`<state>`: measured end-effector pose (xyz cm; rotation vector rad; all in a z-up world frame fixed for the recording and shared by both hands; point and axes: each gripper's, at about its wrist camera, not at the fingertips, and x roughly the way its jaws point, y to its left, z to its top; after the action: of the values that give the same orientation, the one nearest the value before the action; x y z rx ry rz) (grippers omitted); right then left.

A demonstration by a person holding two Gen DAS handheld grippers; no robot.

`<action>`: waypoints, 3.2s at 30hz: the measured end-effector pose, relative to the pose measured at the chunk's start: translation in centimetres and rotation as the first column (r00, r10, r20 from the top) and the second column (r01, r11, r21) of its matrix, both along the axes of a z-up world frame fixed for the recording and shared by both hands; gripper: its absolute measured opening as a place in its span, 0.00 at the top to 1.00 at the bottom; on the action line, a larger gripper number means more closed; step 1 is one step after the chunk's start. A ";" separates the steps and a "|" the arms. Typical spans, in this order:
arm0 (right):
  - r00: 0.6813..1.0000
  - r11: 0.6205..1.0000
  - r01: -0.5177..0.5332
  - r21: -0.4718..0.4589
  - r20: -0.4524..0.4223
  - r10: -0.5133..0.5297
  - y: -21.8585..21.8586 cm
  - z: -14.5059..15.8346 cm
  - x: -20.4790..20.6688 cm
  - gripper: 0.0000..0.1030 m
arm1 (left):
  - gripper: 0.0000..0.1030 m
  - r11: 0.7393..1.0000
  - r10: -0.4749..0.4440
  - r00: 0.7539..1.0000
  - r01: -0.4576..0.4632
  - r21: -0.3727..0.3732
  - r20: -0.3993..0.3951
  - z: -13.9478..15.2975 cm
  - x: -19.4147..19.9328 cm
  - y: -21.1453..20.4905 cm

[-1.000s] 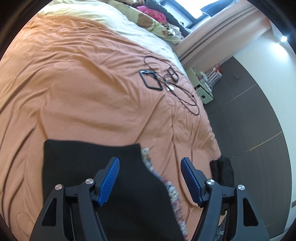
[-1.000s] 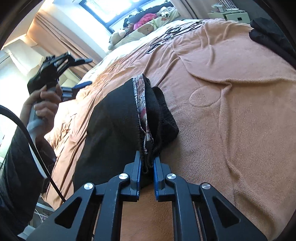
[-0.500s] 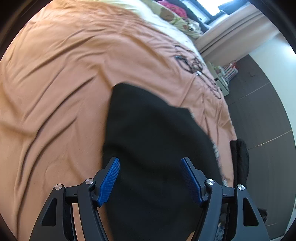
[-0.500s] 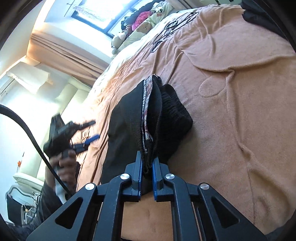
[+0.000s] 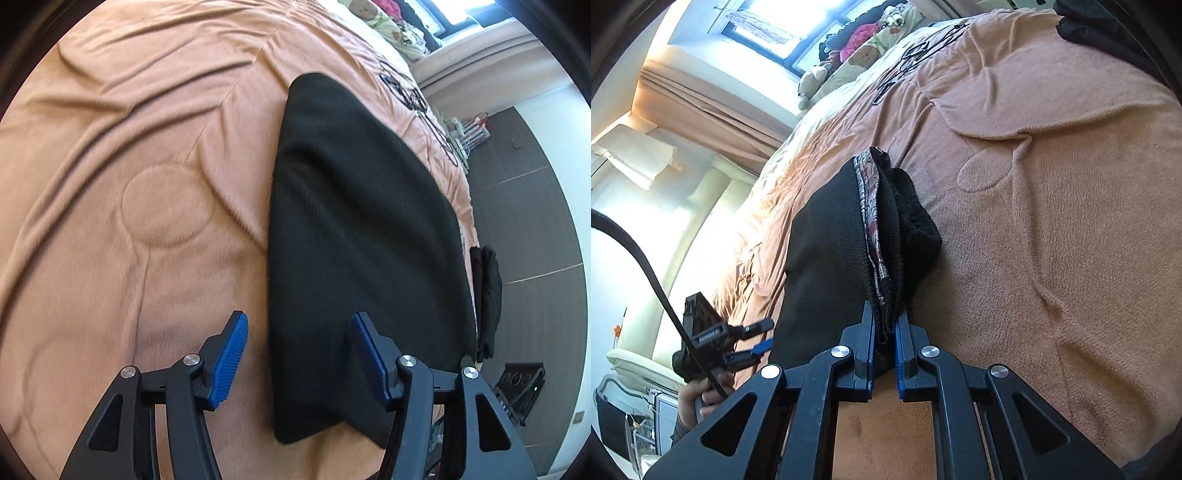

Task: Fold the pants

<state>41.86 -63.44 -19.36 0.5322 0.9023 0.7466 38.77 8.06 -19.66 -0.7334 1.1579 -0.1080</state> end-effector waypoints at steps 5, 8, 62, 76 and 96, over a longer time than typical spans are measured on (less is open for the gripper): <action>1.000 1.000 0.003 -0.011 -0.002 -0.003 -0.1 -0.2 0.0 0.95 | 0.44 0.998 -0.002 1.000 0.002 -0.055 -0.005 -0.7 -1.4 0.0; 1.000 1.000 0.015 -0.018 -0.011 -0.015 -0.4 -0.1 0.0 0.95 | 0.46 0.996 -0.004 1.000 0.003 -0.085 -0.004 -0.8 -2.1 -0.5; 0.983 0.982 -0.146 -0.117 0.091 0.157 4.8 7.7 4.0 0.47 | 0.40 0.997 0.076 0.994 -0.074 -0.027 0.081 3.2 -7.8 5.8; 0.969 0.970 -0.240 -0.048 -0.063 0.237 11.6 6.5 14.8 0.47 | 0.40 0.993 0.118 0.990 -0.116 -0.032 0.075 2.7 -5.9 7.0; 0.919 0.948 -0.318 -0.014 -0.251 0.304 16.6 2.9 20.4 0.47 | 0.40 0.990 0.133 0.991 -0.132 -0.044 0.033 1.6 -5.5 7.5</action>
<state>62.28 -46.81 -16.43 0.4430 1.2550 0.9550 33.25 15.54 -18.04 -0.8404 1.0723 -0.0340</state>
